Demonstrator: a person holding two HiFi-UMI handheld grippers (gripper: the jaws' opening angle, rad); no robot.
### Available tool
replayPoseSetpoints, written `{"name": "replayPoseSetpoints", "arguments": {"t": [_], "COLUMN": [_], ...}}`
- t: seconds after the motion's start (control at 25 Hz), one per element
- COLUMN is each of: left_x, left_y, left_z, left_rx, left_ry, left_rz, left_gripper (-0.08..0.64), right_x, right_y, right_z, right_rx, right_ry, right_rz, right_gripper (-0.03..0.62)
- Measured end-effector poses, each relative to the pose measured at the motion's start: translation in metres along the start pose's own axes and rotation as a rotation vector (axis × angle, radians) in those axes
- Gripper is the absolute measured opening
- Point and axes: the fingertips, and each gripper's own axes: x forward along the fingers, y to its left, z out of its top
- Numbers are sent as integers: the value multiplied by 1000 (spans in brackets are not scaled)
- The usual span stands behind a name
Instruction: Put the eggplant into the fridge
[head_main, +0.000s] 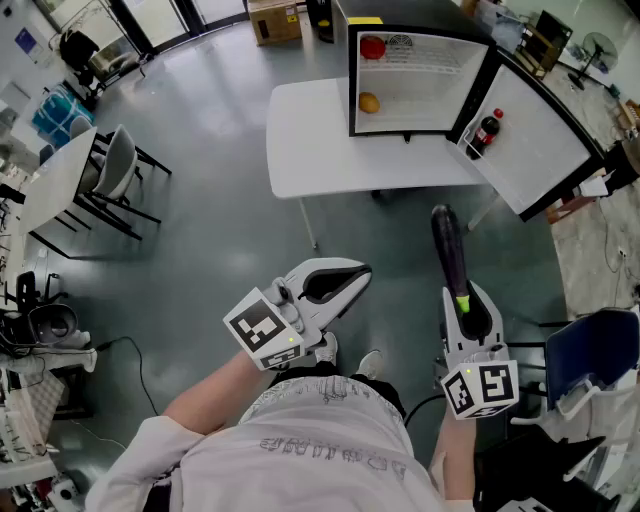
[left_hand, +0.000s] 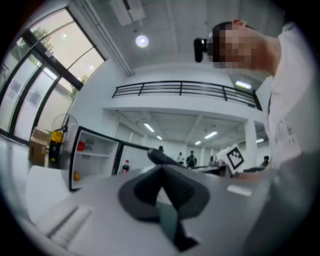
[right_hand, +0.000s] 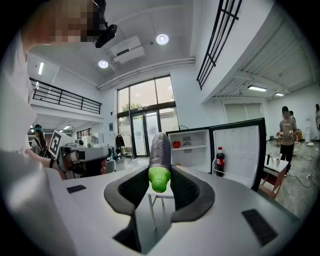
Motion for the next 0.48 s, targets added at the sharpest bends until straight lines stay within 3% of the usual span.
{"name": "replayPoseSetpoints", "arguments": {"t": [0.48], "left_x": [3], "left_y": [-10], "left_z": [-3], "left_rx": [1], "left_ry": [4], "left_rz": [15], "left_gripper": [8], "right_x": [-7], "right_y": [-13], "right_z": [-4], "right_rx": [33], "right_ry": [-8], "right_rz": [-19], "right_gripper": [132]}}
